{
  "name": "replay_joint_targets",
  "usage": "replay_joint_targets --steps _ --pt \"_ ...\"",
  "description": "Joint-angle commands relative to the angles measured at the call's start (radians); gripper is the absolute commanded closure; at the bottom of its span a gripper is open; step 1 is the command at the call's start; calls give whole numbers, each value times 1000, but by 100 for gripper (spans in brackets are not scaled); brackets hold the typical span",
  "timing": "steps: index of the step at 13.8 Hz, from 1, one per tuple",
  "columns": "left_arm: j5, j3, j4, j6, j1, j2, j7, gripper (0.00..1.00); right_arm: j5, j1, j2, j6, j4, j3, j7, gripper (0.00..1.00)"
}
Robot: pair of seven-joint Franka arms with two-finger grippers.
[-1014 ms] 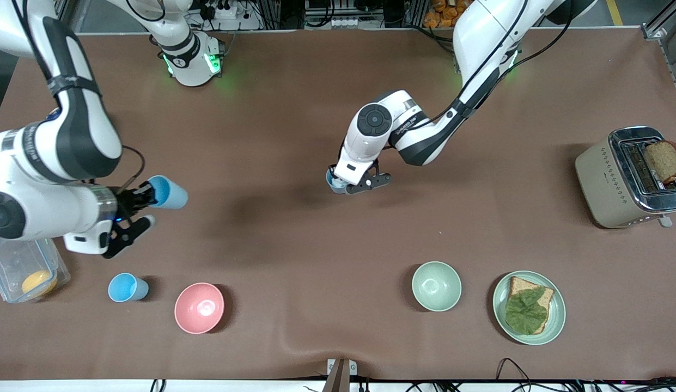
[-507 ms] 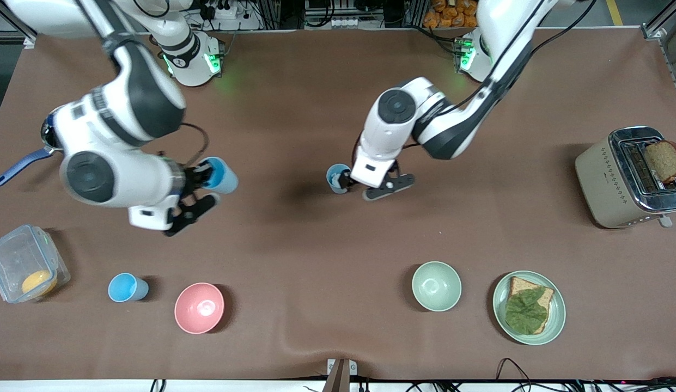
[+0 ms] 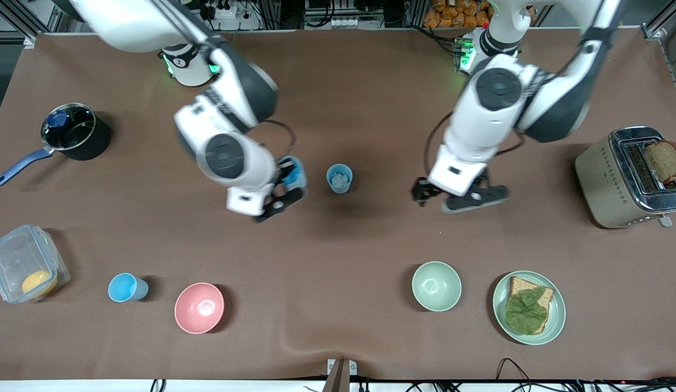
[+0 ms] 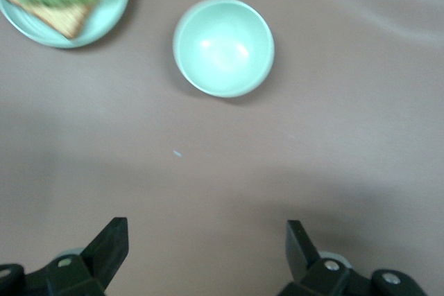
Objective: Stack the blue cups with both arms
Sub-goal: 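Withdraw the left gripper while the right gripper lowers its cup onto the tissue cup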
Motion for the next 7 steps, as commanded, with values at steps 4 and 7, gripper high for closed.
replay_joint_targets --steps 4,7 --pt "-73 -12 66 -177 164 -98 181 0 -36 117 58 95 12 -35 145 100" --pt "-93 -12 125 -298 209 -116 211 0 -38 183 68 121 10 -86 150 100"
